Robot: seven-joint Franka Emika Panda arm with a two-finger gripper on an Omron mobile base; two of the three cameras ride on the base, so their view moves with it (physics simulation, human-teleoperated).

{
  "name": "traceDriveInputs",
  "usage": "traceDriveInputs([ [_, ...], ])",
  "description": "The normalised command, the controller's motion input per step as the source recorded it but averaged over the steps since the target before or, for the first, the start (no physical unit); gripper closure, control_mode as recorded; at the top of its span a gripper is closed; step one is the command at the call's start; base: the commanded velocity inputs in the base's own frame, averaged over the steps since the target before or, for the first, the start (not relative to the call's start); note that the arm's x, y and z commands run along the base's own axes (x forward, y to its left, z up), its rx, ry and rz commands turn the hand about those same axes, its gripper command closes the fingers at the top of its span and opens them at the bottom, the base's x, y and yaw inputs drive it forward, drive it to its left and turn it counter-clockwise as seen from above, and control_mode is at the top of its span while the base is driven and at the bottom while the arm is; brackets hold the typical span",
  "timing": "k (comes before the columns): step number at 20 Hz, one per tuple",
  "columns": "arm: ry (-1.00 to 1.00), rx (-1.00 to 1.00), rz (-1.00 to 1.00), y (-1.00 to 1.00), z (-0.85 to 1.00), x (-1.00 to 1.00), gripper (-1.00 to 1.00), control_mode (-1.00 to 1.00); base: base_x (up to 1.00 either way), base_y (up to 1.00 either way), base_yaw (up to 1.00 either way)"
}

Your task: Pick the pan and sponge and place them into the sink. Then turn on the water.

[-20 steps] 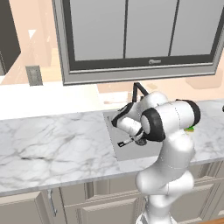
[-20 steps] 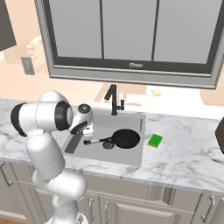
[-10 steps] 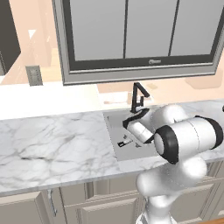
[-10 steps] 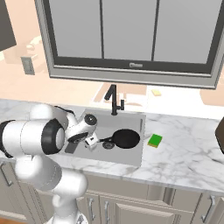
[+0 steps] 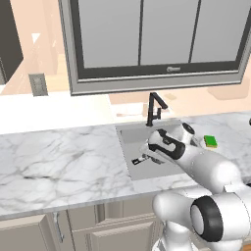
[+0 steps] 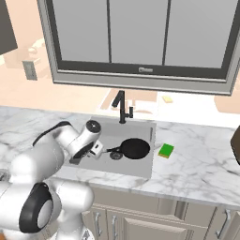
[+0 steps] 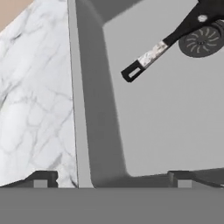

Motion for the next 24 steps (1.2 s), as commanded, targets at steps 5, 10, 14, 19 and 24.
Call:
traceDriveInputs([
  [5,-0.05,-0.07,0.21,-0.02,0.96,-0.14,-1.00,-1.00,0.00,0.00,0.00],
  [10,-0.02,-0.03,0.18,-0.02,0.76,-0.01,-1.00,-1.00,0.00,0.00,0.00],
  [14,-0.01,-0.09,0.12,-0.34,0.25,0.00,-1.00,-1.00,0.00,0.00,0.00],
  [19,-0.04,-0.14,0.03,-0.68,0.00,0.00,-1.00,-1.00,0.00,0.00,0.00],
  [24,-0.03,-0.18,0.01,-0.72,0.07,0.00,-1.00,-1.00,0.00,0.00,0.00],
])
